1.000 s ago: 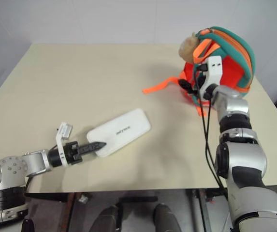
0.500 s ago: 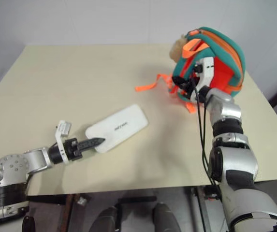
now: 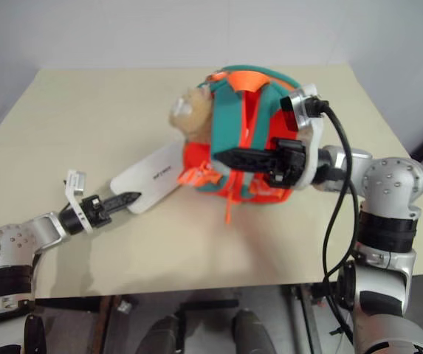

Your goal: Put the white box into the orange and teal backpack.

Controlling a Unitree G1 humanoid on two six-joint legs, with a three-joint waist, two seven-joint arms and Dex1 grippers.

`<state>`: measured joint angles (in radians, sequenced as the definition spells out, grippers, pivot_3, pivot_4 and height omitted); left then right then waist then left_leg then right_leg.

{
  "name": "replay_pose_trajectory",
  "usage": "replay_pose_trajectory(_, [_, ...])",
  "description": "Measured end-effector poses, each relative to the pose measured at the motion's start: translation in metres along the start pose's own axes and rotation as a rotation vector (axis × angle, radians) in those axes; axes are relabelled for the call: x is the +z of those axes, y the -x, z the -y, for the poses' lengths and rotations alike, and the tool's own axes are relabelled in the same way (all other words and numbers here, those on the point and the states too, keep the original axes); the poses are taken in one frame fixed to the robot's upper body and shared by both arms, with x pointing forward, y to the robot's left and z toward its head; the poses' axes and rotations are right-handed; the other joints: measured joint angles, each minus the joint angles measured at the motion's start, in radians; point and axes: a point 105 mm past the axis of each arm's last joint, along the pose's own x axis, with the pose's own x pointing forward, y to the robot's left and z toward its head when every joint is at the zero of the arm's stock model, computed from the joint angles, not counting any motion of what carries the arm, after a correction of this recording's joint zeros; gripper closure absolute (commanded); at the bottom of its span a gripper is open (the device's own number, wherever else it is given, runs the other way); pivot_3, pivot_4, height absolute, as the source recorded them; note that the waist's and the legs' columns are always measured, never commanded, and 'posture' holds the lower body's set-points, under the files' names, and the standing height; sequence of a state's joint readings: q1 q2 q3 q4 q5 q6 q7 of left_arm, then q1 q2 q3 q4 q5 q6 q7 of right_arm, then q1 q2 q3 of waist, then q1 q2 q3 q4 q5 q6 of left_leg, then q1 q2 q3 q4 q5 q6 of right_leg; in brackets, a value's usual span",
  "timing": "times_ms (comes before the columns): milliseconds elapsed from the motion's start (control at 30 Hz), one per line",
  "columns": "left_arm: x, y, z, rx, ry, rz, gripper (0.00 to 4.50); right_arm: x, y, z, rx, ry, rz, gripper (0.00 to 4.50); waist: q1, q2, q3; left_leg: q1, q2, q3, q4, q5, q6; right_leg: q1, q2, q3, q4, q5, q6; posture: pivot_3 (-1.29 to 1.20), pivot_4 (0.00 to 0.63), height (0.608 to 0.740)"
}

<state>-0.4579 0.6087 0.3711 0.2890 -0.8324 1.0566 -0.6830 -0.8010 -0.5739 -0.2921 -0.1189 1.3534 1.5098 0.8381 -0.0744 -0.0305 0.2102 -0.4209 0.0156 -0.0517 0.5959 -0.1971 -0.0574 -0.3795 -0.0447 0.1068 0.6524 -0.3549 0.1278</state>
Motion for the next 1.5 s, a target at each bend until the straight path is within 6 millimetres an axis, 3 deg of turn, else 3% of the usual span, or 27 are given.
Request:
replay_pose_trajectory(100, [0.003,0.007,-0.005,0.013,-0.021,0.025,3.21,-0.025,0.014,-0.013,-0.011,-0.096,-0.068,4.36,0.011,0.000,0.000,-0.001,0.000,0.002,0.000,-0.001,0.002,0.001,-0.001,0.001,-0.003,0.000,0.000,0.00,0.150,0.740])
replay_pose_trajectory(200, [0.001,0.012,-0.009,0.013,-0.045,0.046,3.21,-0.032,0.024,-0.016,-0.064,-0.126,-0.092,4.36,0.008,0.000,0.000,0.000,0.000,0.004,-0.001,-0.002,0.003,0.001,0.000,0.003,-0.005,0.000,0.000,0.00,0.150,0.740])
replay_pose_trajectory(367, [-0.004,0.025,-0.005,-0.017,-0.100,0.068,3.21,-0.034,0.037,0.002,-0.180,-0.165,-0.084,4.36,0.013,0.000,0.000,-0.001,0.001,0.004,-0.001,-0.002,0.003,0.000,0.000,0.003,-0.006,0.000,0.000,0.00,0.150,0.740])
replay_pose_trajectory(467, [0.006,0.032,0.010,-0.069,-0.163,0.103,3.21,-0.035,0.039,0.013,-0.199,-0.180,-0.078,4.36,0.021,-0.001,0.001,-0.003,0.001,0.004,-0.001,-0.002,0.003,-0.001,0.000,0.002,-0.008,0.000,0.000,0.00,0.150,0.740])
replay_pose_trajectory(667, [0.047,0.059,0.069,-0.246,-0.330,0.250,3.21,-0.041,0.043,0.032,-0.232,-0.169,-0.084,4.36,0.029,-0.001,0.001,-0.004,0.001,0.004,-0.003,-0.004,0.003,-0.002,-0.001,0.002,-0.012,0.000,0.001,0.00,0.150,0.740])
replay_pose_trajectory(900, [0.046,0.062,0.115,-0.423,-0.376,0.251,3.21,-0.047,0.045,0.040,-0.219,-0.168,-0.104,4.36,0.037,-0.001,0.001,-0.004,0.000,0.004,-0.001,-0.004,0.003,-0.001,0.000,0.002,-0.011,0.000,0.001,0.00,0.150,0.740])
replay_pose_trajectory(1000, [0.044,0.060,0.124,-0.460,-0.385,0.233,3.21,-0.050,0.051,0.039,-0.221,-0.176,-0.126,4.36,0.040,-0.001,0.001,-0.003,0.000,0.004,0.000,-0.004,0.003,-0.001,0.001,0.002,-0.010,0.000,0.001,0.00,0.150,0.740])
replay_pose_trajectory(1167, [0.041,0.052,0.139,-0.532,-0.447,0.121,3.21,-0.055,0.078,0.043,-0.297,-0.188,-0.200,4.36,0.044,-0.001,0.001,-0.003,0.000,0.005,0.000,-0.004,0.003,0.001,0.001,0.002,-0.012,0.000,0.001,0.00,0.150,0.740])
replay_pose_trajectory(1500, [0.043,0.050,0.153,-0.608,-0.498,0.075,3.21,-0.049,0.093,0.055,-0.359,-0.169,-0.195,4.36,0.044,-0.001,0.001,-0.003,0.000,0.005,0.000,-0.005,0.003,0.001,0.001,0.002,-0.013,0.000,0.001,0.00,0.150,0.740])
